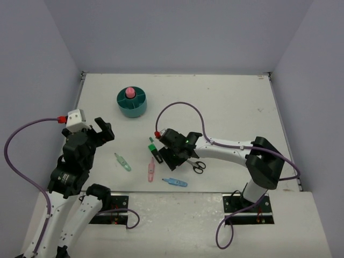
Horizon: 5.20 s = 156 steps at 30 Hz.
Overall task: Sort the stationery into containers
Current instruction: Pick up the pen from the corner of the board, then close the pen cap on the pen.
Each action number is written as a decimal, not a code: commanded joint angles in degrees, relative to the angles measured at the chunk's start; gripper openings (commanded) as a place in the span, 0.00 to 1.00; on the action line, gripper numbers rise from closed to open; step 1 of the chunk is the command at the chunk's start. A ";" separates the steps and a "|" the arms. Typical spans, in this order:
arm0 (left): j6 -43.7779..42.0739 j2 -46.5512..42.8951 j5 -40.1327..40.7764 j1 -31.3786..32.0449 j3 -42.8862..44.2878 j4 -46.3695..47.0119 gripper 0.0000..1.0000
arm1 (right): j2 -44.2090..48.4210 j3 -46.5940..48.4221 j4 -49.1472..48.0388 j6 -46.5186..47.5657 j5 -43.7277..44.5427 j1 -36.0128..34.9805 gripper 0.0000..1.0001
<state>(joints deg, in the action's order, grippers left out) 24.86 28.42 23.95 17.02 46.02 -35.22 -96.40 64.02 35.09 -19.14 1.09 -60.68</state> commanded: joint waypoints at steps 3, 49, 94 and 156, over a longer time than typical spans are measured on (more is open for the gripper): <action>-1.92 1.48 -1.94 0.04 -0.46 2.62 1.00 | 0.10 -1.68 1.17 7.23 -6.74 -5.85 0.61; 26.82 11.97 -53.66 14.03 -22.48 66.70 0.90 | 29.66 -0.45 -8.27 -5.77 22.73 -9.10 0.00; 21.19 16.56 -32.40 18.40 -12.71 53.26 0.00 | 23.99 -2.84 -10.57 -8.98 14.26 -9.19 0.14; 27.84 12.02 -34.53 18.49 -14.31 48.80 1.00 | 29.29 -10.83 -41.26 -28.11 -28.93 12.75 0.00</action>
<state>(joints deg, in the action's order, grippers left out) 59.79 44.00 -19.18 35.41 25.38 28.47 -67.66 49.81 -7.24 -51.08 -27.82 -48.28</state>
